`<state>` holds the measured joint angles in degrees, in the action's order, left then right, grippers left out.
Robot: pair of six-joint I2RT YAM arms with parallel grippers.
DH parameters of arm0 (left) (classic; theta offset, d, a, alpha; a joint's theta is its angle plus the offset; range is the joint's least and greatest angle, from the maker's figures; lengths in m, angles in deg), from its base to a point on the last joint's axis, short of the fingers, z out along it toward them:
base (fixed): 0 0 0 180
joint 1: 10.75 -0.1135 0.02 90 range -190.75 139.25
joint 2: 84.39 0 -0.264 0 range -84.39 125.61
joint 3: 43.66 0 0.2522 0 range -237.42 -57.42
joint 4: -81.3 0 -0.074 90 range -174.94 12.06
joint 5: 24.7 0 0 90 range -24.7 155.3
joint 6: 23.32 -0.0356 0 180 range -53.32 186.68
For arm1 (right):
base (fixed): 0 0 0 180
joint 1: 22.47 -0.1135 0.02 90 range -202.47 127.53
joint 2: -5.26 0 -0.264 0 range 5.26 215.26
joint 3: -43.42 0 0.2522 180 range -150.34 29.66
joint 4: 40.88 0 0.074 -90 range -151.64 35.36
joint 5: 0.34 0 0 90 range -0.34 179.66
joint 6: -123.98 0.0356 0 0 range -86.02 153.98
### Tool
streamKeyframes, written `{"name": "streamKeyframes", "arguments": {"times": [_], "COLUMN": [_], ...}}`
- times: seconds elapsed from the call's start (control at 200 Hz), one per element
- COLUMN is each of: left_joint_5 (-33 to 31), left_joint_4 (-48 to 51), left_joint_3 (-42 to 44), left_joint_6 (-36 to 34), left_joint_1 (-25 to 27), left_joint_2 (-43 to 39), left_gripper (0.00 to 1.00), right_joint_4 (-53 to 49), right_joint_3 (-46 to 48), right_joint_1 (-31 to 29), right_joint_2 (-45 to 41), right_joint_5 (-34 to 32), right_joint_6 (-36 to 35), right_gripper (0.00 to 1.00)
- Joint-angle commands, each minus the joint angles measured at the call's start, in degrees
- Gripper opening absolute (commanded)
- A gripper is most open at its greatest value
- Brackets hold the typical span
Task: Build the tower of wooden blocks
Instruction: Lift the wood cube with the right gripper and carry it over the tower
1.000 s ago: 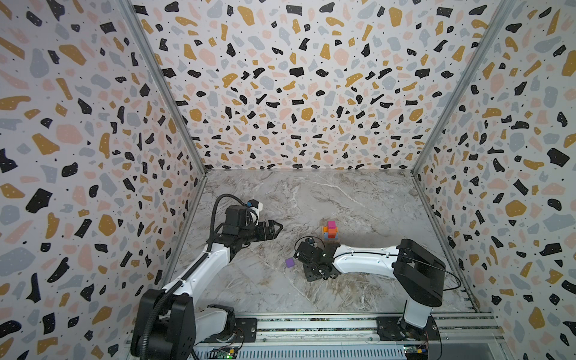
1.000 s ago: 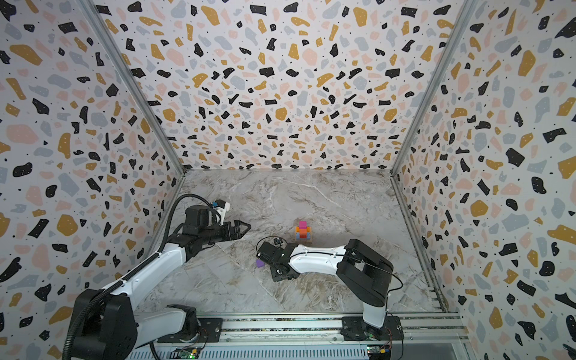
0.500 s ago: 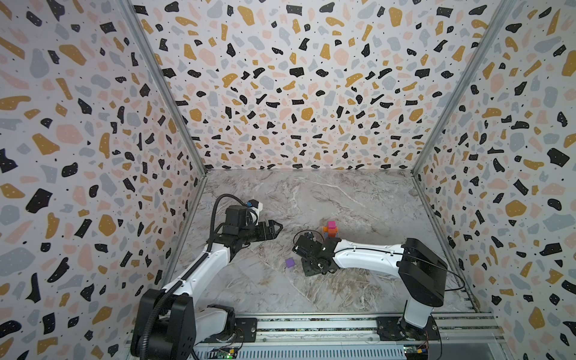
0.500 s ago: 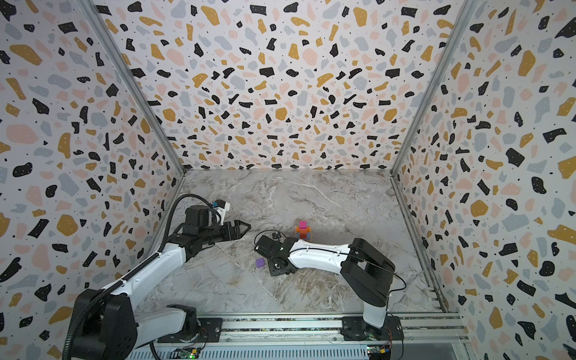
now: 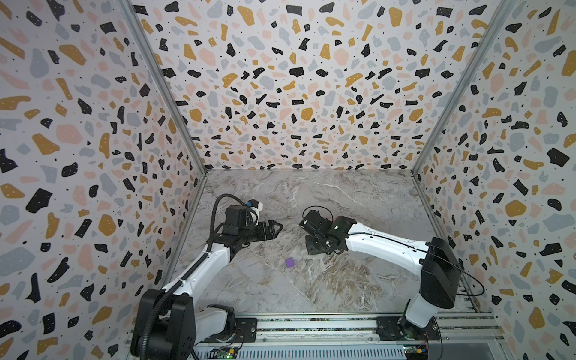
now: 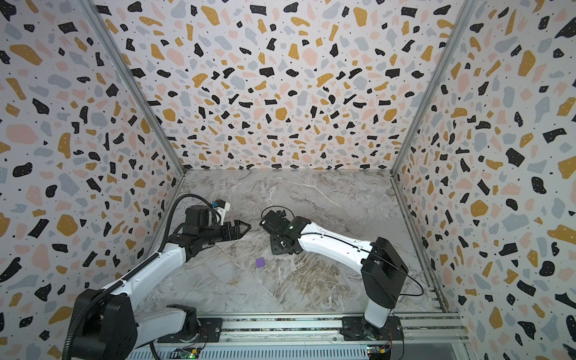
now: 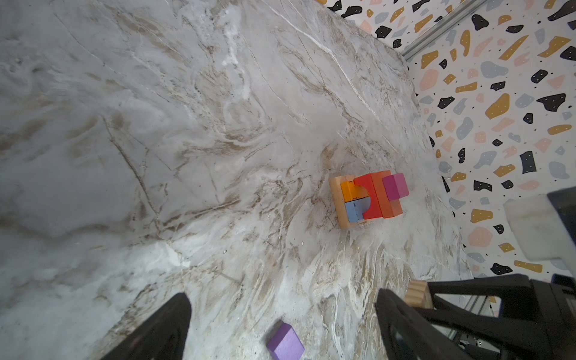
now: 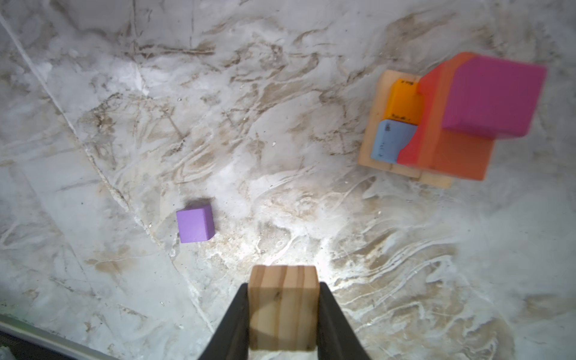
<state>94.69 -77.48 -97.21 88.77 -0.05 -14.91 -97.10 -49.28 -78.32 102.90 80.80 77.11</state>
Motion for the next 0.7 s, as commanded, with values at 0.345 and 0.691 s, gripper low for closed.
{"name": "streamKeyframes", "arguments": {"times": [0.345,0.691], "left_joint_5": [0.75,1.29], "left_joint_4": [-1.57,-2.11], "left_joint_3": [-0.55,-0.34], "left_joint_6": [0.06,0.5], "left_joint_1": [0.36,0.46], "left_joint_2": [-0.8,-0.91], "left_gripper": [0.94,0.94], "right_joint_4": [-7.9,-7.37], "right_joint_3": [-7.48,-11.03], "right_joint_1": [9.27,14.18], "right_joint_2": [-0.91,0.61], "right_joint_5": [-2.65,-2.13], "right_joint_6": [-6.28,-7.69], "right_gripper": [0.23,0.23]}}
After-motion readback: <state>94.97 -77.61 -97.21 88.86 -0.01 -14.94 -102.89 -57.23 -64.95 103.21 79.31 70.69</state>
